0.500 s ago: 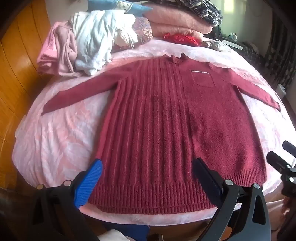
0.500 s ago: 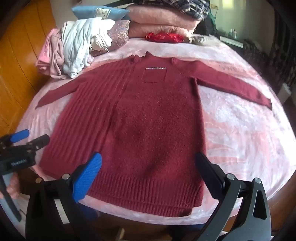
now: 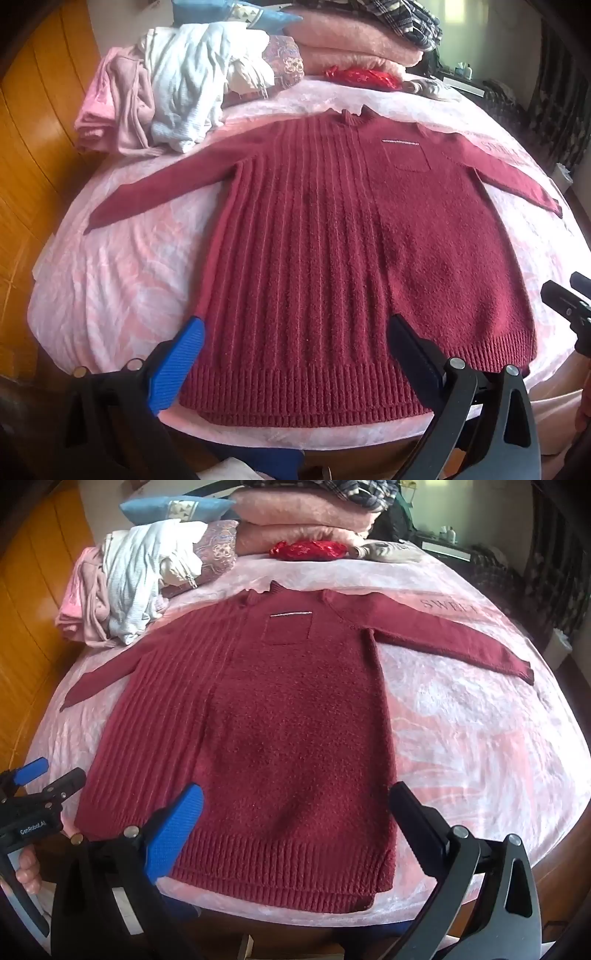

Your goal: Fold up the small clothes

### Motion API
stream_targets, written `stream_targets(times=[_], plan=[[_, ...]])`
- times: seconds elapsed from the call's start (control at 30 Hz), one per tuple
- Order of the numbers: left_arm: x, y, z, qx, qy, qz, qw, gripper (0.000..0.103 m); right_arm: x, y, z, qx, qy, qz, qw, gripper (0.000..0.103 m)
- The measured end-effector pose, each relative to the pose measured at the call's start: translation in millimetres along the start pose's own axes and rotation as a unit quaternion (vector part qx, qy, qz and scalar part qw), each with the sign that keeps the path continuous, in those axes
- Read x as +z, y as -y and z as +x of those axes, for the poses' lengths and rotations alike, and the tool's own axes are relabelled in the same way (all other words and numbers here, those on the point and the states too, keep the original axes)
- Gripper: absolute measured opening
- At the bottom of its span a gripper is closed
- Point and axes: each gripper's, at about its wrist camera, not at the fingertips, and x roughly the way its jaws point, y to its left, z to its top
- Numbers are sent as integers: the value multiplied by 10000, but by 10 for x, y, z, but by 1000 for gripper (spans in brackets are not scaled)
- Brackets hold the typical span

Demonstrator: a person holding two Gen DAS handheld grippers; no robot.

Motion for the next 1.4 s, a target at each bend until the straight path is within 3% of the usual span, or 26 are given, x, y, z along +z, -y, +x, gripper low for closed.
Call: stream_targets(times=[0.37,0.6,1.1,1.4], plan=[[43,-58,-5,65,35,-184,9998,99,-34,-45,25,-185,-41,-224,9996,100],[55,-55,-14,75,44,-169,9998,99,-36,32,73,-3,-293,0,9996,100],[56,-55,-23,104,76,-149,9998,99,-40,18,110,-132,-382,-48,9992,100],[51,-75,-18,125,77,-162,9998,99,-17,54,119,-405,-369,6,9985,100]])
